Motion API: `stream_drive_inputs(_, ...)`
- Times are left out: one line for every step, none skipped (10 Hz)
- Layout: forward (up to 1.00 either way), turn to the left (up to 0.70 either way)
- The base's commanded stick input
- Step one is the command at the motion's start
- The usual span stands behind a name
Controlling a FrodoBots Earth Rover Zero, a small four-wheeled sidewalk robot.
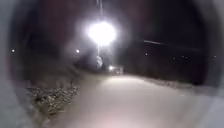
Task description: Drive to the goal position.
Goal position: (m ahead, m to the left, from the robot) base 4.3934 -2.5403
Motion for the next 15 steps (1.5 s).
stream_drive_inputs(0.7, 0.0)
stream_drive_inputs(0.7, 0.0)
stream_drive_inputs(0.7, 0.0)
stream_drive_inputs(0.7, 0.0)
stream_drive_inputs(0.7, 0.12)
stream_drive_inputs(0.7, 0.26)
stream_drive_inputs(0.7, 0.0)
stream_drive_inputs(0.7, 0.0)
stream_drive_inputs(0.7, 0.0)
stream_drive_inputs(0.7, 0.0)
stream_drive_inputs(0.7, 0.0)
stream_drive_inputs(0.7, 0.0)
stream_drive_inputs(0.7, 0.0)
stream_drive_inputs(0.7, 0.0)
stream_drive_inputs(0.7, 0.0)
